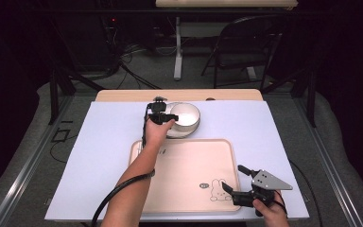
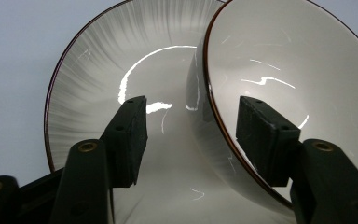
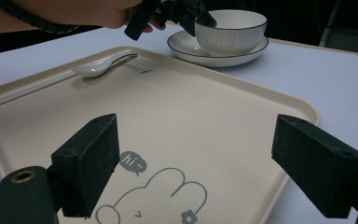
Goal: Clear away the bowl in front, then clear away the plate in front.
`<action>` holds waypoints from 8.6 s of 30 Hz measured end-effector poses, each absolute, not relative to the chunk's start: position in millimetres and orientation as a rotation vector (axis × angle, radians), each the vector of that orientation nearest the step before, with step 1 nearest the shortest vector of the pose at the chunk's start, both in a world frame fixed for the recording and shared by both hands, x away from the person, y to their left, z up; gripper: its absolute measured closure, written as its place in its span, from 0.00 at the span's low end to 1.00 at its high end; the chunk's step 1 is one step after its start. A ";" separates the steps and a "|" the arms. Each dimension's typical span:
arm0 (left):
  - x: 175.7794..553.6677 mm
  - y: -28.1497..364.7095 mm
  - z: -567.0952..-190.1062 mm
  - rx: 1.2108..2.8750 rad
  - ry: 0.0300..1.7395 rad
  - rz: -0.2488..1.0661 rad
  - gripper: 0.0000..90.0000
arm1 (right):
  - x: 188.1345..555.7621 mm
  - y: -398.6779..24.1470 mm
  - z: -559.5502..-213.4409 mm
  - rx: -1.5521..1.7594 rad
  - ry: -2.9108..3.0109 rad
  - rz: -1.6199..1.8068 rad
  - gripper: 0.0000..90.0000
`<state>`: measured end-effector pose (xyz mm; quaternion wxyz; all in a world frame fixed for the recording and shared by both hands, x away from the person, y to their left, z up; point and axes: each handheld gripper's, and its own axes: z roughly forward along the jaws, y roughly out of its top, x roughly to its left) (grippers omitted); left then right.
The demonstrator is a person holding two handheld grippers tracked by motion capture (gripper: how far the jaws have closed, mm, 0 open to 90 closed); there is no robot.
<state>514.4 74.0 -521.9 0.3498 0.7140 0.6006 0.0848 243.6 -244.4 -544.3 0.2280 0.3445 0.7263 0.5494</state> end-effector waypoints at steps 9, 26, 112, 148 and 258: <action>518.1 71.4 -524.3 1.796 1.622 0.163 0.62 | 243.5 -244.7 -544.1 0.952 2.000 1.517 0.16; 524.3 60.9 -525.8 1.753 1.747 0.073 0.78 | 244.0 -244.4 -544.3 0.954 2.000 1.517 0.16; 463.0 80.1 -446.7 1.938 1.628 -0.046 0.90 | 244.2 -243.9 -543.8 0.939 1.995 1.510 0.16; 432.9 -5.9 -489.5 2.132 1.444 -0.183 0.89 | 244.2 -241.5 -543.5 0.923 2.004 1.510 0.16; 429.8 1.5 -471.1 2.034 1.165 0.052 0.39 | 245.0 -241.2 -543.5 0.923 2.004 1.508 0.16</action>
